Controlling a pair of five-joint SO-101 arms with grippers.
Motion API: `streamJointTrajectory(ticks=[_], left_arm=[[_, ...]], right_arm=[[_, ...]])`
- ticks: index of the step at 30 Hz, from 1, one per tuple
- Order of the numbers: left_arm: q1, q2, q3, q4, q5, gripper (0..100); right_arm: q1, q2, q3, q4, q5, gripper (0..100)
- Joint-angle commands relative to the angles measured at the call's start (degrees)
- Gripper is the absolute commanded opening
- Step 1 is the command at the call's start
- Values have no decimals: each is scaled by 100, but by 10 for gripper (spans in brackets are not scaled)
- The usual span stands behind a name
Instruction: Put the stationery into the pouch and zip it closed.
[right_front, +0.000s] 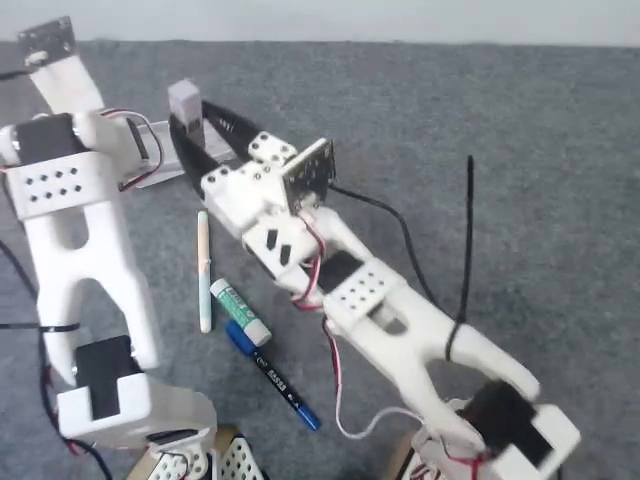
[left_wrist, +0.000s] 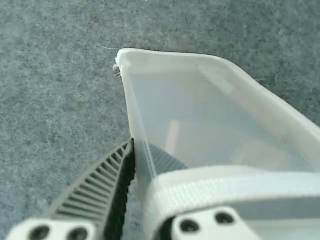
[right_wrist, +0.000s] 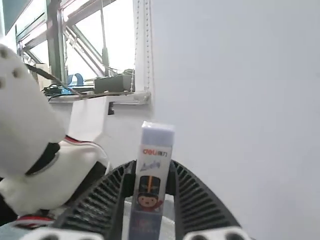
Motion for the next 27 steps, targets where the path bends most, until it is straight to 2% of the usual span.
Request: streamJointTrajectory(ticks=[1,16,23,27], left_arm=[[35,-79,-268,35,-70,9],[18,-79,-242,26,-70,9],[18,-44,-242,26,-70,9],[18,-35,-242,18,-70,9]], right_arm=[[84,207,-571,-330,-53,6],[57,1103,-888,-330,-44,13],[57,1323,-958,-277,-26,169],[75,1218,-941,-277,-26,150]])
